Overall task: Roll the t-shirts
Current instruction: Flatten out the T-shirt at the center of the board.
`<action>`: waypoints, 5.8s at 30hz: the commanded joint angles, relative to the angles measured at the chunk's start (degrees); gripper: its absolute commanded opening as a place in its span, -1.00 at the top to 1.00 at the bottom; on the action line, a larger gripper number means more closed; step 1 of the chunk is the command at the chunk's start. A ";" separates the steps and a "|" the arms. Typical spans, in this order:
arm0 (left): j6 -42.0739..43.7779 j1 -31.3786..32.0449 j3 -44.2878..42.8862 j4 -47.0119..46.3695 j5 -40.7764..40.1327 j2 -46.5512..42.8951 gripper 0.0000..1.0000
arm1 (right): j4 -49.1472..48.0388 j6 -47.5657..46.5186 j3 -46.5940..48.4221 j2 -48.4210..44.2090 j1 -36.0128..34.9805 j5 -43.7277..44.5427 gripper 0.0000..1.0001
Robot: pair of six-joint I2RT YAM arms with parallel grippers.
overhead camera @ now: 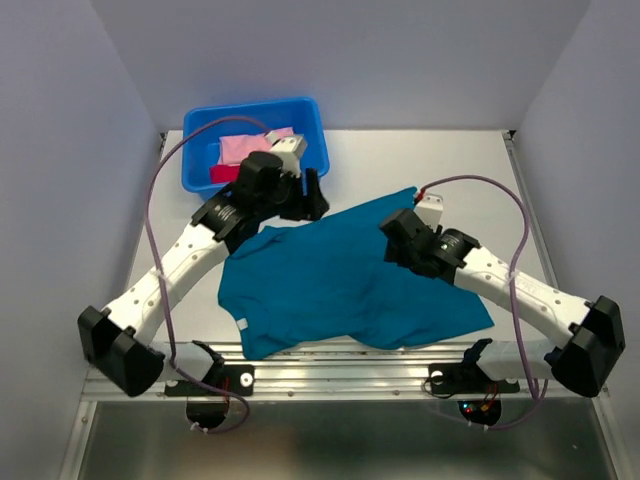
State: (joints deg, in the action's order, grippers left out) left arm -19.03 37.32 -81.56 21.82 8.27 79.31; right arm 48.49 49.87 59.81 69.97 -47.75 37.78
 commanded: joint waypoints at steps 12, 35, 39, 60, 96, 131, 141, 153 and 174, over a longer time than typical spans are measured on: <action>-10.24 -18.06 31.37 3.76 -7.66 -8.57 -0.54 | -19.57 -21.04 14.72 27.57 19.43 -24.42 -0.34; -9.72 -30.20 21.10 -3.90 -14.68 10.78 -0.24 | -21.68 -21.39 21.31 38.92 29.29 -29.87 -0.32; -9.01 -30.29 17.58 -3.02 -17.76 14.55 -0.17 | -21.60 -21.56 21.40 39.36 29.29 -30.31 -0.32; -11.30 -30.29 20.04 -4.07 -15.83 15.18 0.66 | -21.68 -21.92 22.02 39.54 29.29 -30.66 -0.32; -4.70 -32.75 -8.71 3.40 -13.82 28.98 -0.41 | -22.65 -22.18 16.92 36.11 29.29 -30.48 -0.36; -8.22 -21.93 13.87 3.67 -15.40 5.07 -0.24 | -22.65 -23.06 19.03 34.18 34.56 -29.43 -0.36; -11.03 -33.27 24.87 -2.92 -7.75 8.40 -0.15 | -23.18 -22.80 16.57 32.86 34.56 -30.92 -0.36; -12.61 -33.37 22.06 -7.94 -5.20 18.51 0.01 | -23.44 -22.71 15.25 32.15 34.56 -31.89 -0.36; -10.86 -33.19 19.78 -7.94 -7.66 15.87 0.00 | -23.79 -22.09 14.72 33.03 34.56 -33.56 -0.35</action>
State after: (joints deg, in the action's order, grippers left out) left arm -30.92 3.81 -58.50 14.09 2.11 96.82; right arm 26.52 27.86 74.35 104.68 -12.86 5.26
